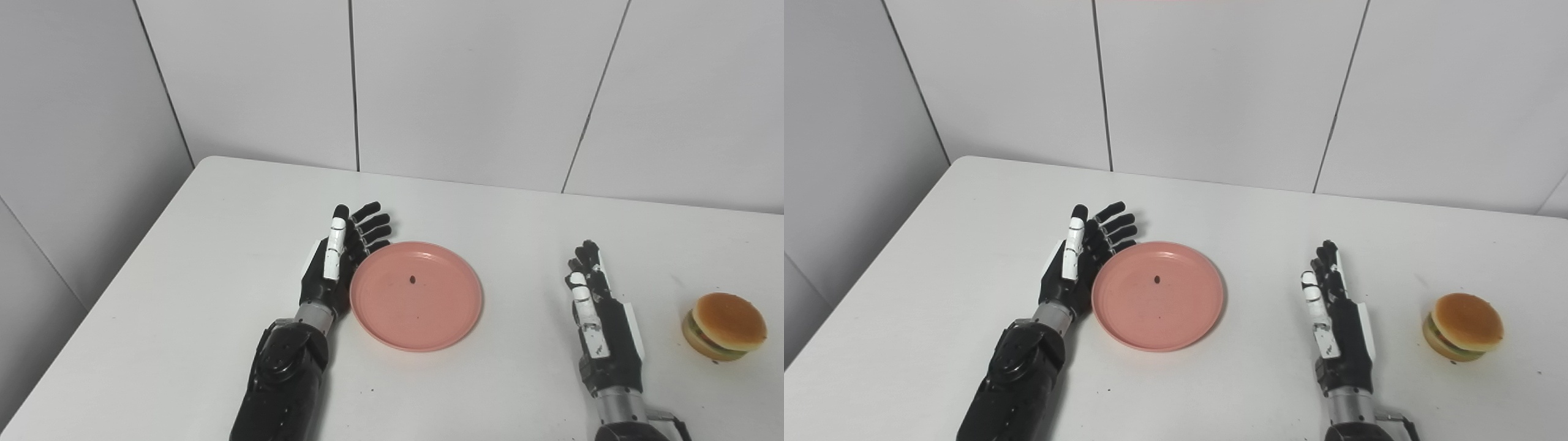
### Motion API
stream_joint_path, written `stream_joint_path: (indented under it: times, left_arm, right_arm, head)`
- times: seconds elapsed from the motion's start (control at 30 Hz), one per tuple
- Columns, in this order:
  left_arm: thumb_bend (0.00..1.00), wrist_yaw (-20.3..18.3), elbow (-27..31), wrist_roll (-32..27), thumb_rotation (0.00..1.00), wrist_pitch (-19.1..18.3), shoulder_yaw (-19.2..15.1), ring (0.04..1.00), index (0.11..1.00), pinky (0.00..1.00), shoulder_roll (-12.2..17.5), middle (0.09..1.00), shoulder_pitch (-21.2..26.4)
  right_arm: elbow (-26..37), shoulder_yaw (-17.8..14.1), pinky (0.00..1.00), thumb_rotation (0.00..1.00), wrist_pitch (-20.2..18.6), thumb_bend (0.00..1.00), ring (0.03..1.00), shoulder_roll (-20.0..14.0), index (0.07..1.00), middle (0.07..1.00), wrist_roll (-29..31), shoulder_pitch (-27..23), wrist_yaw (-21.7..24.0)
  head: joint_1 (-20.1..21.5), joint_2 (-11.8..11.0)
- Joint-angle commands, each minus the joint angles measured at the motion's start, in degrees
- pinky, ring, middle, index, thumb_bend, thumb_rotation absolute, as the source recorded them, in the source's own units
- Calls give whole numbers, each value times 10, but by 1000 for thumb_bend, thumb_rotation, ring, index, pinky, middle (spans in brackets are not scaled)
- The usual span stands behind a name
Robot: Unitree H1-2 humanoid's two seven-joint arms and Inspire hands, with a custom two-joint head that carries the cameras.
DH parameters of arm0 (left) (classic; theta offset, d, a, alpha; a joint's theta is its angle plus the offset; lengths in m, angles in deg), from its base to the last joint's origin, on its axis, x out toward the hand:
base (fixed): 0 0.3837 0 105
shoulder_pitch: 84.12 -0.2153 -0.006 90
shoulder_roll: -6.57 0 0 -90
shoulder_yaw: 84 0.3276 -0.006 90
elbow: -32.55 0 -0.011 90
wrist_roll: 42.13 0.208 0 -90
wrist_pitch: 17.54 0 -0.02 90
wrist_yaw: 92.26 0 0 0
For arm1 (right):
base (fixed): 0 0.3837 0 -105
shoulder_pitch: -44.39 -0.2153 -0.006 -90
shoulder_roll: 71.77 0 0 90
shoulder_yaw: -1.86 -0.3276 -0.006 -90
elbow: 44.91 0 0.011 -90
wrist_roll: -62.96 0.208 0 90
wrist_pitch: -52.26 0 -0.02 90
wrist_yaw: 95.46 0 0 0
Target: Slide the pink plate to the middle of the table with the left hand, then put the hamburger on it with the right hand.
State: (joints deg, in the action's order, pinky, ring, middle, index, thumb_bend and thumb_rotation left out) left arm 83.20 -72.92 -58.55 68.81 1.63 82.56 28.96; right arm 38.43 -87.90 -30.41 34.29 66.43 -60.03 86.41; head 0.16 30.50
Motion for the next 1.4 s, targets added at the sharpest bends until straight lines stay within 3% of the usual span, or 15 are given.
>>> stream_joint_path:
  times: [0.0, 0.17, 0.5, 0.63, 0.77, 1.23, 1.37]
  left_arm:
    - [698, -1, 1, 7, 1000, -43, 9, 817, 793, 791, -6, 802, -19]
    - [675, -25, -9, 1, 1000, -16, 13, 842, 817, 816, -7, 830, -23]
    - [693, -32, -4, 23, 1000, 9, 27, 839, 819, 837, -25, 828, -41]
    - [681, -36, -3, 27, 1000, 16, 37, 825, 814, 811, -31, 818, -46]
    - [670, -36, 2, 37, 1000, 21, 50, 837, 812, 846, -33, 824, -56]
    - [673, -55, 42, 42, 1000, -21, 80, 918, 890, 962, -30, 899, -88]
    - [649, -41, 44, 70, 1000, 17, 82, 974, 945, 995, -30, 957, -94]
  right_arm:
    - [5, 5, 1000, 812, 7, 564, 998, 10, 1000, 1000, -4, -7, -3]
    - [-2, 13, 1000, 804, 9, 582, 983, 16, 1000, 990, -22, -13, -10]
    - [-10, 25, 985, 813, 14, 607, 967, 30, 975, 971, -55, -23, -30]
    - [-9, 28, 994, 815, 14, 614, 971, 35, 974, 970, -57, -25, -33]
    - [-4, 30, 1000, 827, 6, 617, 979, 35, 980, 974, -57, -25, -32]
    - [13, 33, 991, 840, -8, 629, 974, 34, 978, 968, -77, -23, -39]
    - [31, 32, 970, 836, -26, 623, 956, 27, 969, 956, -104, -24, -50]
  head:
    - [4, 1]
    - [38, 8]
    - [93, 19]
    - [99, 21]
    - [104, 23]
    - [120, 29]
    - [121, 28]
